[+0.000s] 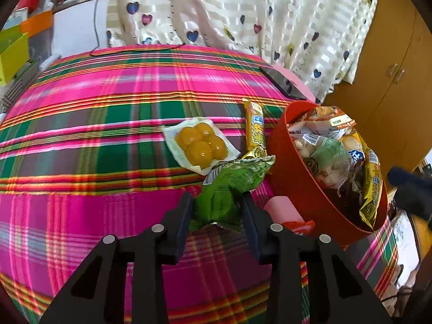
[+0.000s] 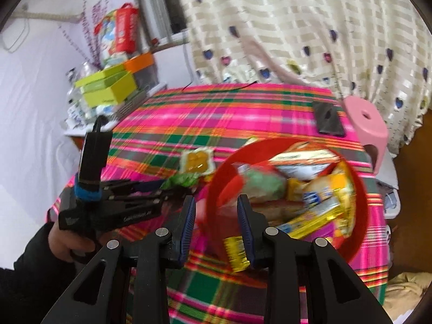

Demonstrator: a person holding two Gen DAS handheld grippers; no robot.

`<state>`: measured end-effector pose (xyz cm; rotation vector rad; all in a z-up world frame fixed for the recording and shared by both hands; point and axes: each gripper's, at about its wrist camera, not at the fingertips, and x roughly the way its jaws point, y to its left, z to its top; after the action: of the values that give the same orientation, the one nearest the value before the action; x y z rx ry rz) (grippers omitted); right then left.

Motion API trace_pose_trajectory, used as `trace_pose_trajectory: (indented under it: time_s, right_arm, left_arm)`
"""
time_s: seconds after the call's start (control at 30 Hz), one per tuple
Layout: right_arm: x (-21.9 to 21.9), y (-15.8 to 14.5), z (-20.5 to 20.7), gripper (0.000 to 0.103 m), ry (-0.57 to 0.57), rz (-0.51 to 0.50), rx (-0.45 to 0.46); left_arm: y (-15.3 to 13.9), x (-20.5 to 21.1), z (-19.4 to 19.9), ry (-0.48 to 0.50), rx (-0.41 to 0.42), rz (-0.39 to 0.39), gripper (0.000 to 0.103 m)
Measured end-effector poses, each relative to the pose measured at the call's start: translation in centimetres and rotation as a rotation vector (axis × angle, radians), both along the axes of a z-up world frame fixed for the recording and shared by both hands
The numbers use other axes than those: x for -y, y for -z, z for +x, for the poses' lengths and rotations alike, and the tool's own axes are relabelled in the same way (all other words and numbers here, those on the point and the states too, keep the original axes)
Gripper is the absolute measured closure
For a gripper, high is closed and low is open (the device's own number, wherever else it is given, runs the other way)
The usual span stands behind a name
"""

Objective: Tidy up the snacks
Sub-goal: 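Reach the left tool to the green packet while the right tool reaches the pink cake cup, then close the left tool on the green packet while the right tool grasps the pink cup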

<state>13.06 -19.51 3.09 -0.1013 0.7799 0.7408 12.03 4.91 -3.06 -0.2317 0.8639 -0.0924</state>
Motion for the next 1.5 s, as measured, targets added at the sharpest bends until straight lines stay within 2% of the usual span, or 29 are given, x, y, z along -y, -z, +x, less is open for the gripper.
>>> trace_pose_trajectory:
  time_s: [0.17,0.3,0.47,0.57,0.7,0.77,0.9,1.03,1.13,1.33,1.5]
  right_arm:
    - [-3.1,2.0,-1.5,0.073,-0.089,-0.038,-0.051]
    - [-4.9,3.6,-1.5,0.073,-0.110,-0.068,-0.102]
    - [-6.7,5.5,-1.0,0.070,-0.077,-0.135,-0.148]
    - [-7.5,6.6,-0.3,0.066,-0.004,-0.199,-0.162]
    - [-9.3,7.0,-0.3,0.064,0.013,-0.240,-0.127]
    - [-10.4,7.4,-0.2,0.061,-0.033,-0.220,-0.122]
    - [-11.5,7.3,-0.3,0.061,-0.107,-0.187,-0.124]
    - [-10.8,5.4,-0.2,0.060,-0.071,-0.178,-0.047]
    - [-10.9,4.6,0.4,0.059,-0.031,-0.240,-0.001]
    - [-12.3,6.5,1.5,0.057,-0.033,-0.369,-0.042]
    - [-13.1,6.1,-0.1,0.057,-0.182,-0.271,-0.070]
  left_arm:
    - [-0.4,-1.3,-2.0,-0.033,0.019,-0.013,0.070]
    - [-0.3,-2.4,-3.6,-0.057,0.027,-0.029,0.070]
    - [-0.3,-3.8,-5.2,-0.083,0.042,-0.040,0.070]
    - [-0.4,-4.4,-6.0,-0.088,0.053,-0.046,0.070]
    - [-0.4,-5.3,-6.8,-0.098,0.059,-0.052,0.070]
    - [-0.4,-5.7,-7.1,-0.104,0.062,-0.056,0.070]
    - [-0.5,-6.4,-7.9,-0.121,0.073,-0.062,0.070]
    - [-0.3,-7.0,-8.1,-0.138,0.074,-0.072,0.070]
    - [0.0,-7.2,-8.1,-0.138,0.074,-0.086,0.070]
    - [-0.1,-7.5,-8.4,-0.134,0.086,-0.096,0.071]
    - [-0.3,-7.7,-8.7,-0.134,0.098,-0.098,0.073]
